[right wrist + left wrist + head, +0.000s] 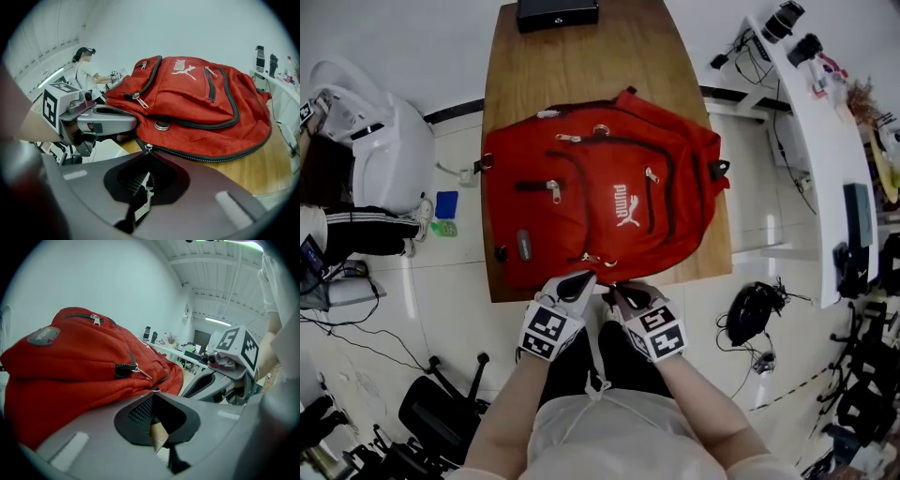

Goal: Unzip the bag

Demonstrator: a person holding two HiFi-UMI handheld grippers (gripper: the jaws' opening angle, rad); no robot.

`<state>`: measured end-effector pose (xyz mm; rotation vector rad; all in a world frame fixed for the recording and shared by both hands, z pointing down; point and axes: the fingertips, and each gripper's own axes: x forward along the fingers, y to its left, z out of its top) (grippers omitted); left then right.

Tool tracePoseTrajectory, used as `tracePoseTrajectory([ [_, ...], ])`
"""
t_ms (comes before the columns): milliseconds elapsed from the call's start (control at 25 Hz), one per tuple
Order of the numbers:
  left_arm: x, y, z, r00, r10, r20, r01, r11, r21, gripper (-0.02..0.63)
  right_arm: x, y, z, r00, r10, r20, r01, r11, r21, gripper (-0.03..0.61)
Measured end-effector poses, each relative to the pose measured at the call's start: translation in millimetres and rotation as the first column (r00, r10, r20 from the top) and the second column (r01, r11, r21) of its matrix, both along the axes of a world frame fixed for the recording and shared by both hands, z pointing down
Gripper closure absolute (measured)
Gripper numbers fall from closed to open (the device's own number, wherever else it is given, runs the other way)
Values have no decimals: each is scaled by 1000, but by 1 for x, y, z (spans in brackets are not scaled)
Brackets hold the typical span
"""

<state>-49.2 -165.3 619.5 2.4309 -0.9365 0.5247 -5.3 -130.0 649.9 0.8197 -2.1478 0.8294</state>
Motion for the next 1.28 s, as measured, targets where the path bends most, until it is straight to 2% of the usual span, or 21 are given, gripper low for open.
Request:
tracePoseTrajectory([
  [440, 1, -1, 1, 999, -28, 18, 29, 999, -29, 606, 33, -3, -6, 996, -71, -62, 71, 997, 2, 568],
  [640, 3, 1, 6, 999, 1, 52, 1, 999, -53, 606, 45, -7, -5, 990, -104, -100, 106, 994, 15, 568],
  [760, 2, 1, 9, 997, 5, 77, 0, 998, -70, 606, 71, -11, -1, 984, -91, -151, 94, 995, 18, 568],
  [1000, 1, -2, 10, 995, -16, 95, 23, 997, -70, 606, 116, -24, 0, 981, -27, -190, 31, 999, 16, 568],
  [1160, -1, -1, 11, 995, -17, 103, 25, 996, -83, 606, 132, -30, 0, 975, -34, -221, 39, 999, 19, 568],
  [1280, -1, 0, 14, 990, -11, 138, 25, 994, -104, 606, 146, -36, 0, 970, -40, -240, 45, 999, 16, 568],
])
